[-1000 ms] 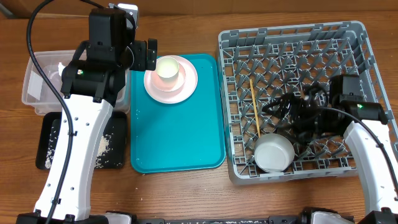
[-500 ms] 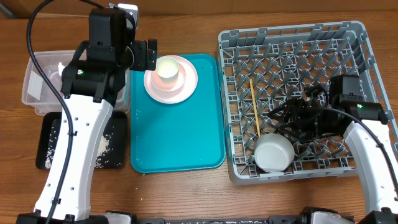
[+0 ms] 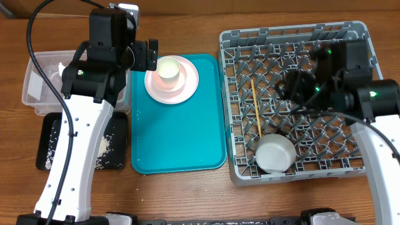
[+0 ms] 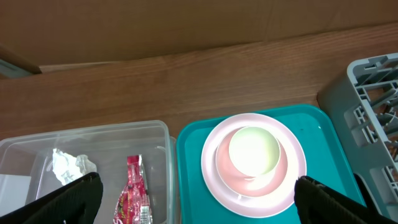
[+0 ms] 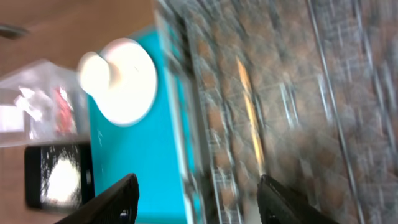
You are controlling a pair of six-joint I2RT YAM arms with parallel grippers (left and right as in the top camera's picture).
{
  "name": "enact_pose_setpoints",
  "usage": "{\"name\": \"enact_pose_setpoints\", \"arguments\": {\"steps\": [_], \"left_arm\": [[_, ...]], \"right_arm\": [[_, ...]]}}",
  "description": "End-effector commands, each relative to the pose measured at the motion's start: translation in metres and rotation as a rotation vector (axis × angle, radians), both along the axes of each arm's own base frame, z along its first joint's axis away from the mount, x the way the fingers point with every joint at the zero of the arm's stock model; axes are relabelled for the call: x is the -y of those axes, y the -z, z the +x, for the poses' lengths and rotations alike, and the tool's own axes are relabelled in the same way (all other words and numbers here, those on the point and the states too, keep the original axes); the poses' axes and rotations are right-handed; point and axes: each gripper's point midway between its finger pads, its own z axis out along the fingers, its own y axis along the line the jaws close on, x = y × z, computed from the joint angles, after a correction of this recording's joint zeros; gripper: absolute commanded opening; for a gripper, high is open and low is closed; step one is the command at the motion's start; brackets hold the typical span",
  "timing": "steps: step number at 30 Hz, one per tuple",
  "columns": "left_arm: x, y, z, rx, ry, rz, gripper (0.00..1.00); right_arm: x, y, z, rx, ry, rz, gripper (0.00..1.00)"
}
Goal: Sort waste into correct bins and load items into the dishwasher
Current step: 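Move the right gripper to the cup and raise the left arm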
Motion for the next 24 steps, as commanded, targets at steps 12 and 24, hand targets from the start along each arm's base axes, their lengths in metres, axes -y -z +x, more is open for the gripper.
{"name": "enact_pose_setpoints", "arguments": {"steps": [12,24], "left_arm": [[-0.003,-0.007,0.001,0.018,0.002,0.018,1.0],[0.001,-0.039,0.025,0.181,-0.001,-0.009,1.0]], "right_arm": [[-0.145,-0.003,0.078,0.336,-0.188,-0.068,0.63],[-0.215,0.09,0.126,0.324,-0.253,-0.068,0.63]]}}
